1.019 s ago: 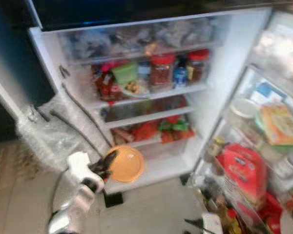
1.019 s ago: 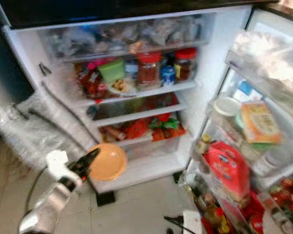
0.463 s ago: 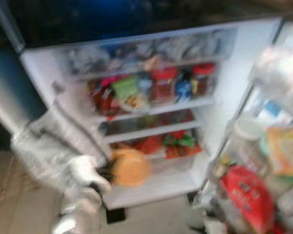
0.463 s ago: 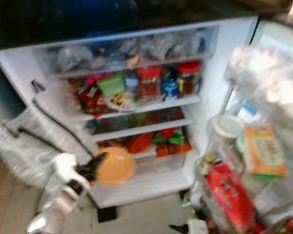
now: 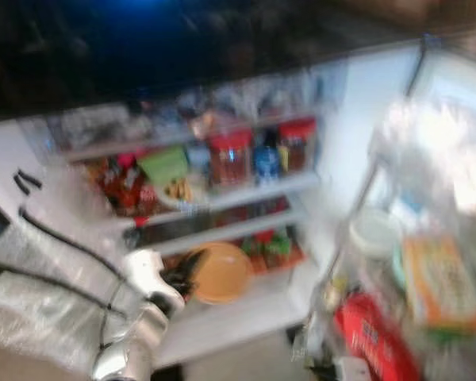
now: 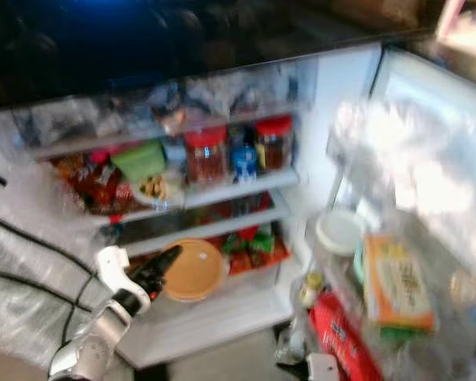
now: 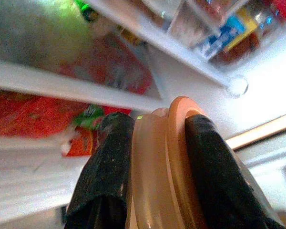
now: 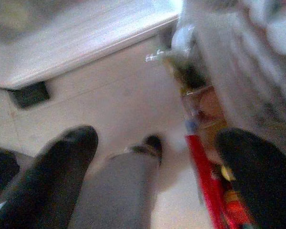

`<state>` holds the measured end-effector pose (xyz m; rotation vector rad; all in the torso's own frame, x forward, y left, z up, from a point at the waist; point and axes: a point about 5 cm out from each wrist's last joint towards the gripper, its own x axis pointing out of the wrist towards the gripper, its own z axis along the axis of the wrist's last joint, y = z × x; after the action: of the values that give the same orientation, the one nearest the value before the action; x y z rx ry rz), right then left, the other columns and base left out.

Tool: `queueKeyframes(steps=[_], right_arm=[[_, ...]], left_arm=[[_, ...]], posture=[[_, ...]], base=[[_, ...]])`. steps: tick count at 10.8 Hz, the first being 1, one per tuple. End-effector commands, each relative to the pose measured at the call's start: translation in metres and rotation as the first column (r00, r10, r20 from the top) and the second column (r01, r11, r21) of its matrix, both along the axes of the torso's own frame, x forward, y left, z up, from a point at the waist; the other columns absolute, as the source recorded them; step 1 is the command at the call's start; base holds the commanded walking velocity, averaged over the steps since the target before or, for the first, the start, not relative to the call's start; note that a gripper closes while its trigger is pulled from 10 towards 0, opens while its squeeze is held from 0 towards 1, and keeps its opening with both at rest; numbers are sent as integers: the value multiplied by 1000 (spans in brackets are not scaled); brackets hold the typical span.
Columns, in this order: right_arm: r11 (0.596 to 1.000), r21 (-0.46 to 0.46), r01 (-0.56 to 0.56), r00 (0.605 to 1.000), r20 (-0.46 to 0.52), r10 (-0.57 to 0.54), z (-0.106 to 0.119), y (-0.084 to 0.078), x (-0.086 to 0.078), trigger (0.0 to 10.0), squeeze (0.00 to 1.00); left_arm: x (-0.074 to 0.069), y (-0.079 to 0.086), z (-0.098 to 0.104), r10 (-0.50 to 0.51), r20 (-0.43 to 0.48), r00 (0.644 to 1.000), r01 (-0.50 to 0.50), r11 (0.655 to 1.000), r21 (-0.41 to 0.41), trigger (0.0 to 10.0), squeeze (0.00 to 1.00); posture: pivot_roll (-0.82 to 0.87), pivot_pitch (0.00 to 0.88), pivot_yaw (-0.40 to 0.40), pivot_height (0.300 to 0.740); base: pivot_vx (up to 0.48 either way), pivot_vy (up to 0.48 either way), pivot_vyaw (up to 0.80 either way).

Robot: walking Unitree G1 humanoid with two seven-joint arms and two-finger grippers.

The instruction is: Restocking fridge

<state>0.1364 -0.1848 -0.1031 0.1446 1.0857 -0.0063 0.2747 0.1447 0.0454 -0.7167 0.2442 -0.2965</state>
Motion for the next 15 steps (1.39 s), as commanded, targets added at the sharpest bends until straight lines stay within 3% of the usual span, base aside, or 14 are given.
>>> queueKeyframes(steps=[1, 7, 15], right_arm=[[1000, 8, -22, 999, 37, 22, 3, 9, 10, 10000, 0], [999, 10, -40, 998, 39, 40, 3, 10, 11, 10000, 0], [998, 23, -53, 997, 50, 51, 4, 10, 11, 10000, 0]], left_arm=[[0, 15, 2, 34, 3, 999, -34, 999, 25, 10000, 0], [-5, 18, -9, 56, -41, 998, -57, 998, -17, 10000, 0], [0, 22, -25, 140, -75, 987, -144, 988, -53, 10000, 0]], posture=[[3, 0, 10, 740], [2, 0, 11, 740], [-3, 0, 7, 740]], base=[[277, 0, 0], [276, 0, 0], [0, 0, 0]])
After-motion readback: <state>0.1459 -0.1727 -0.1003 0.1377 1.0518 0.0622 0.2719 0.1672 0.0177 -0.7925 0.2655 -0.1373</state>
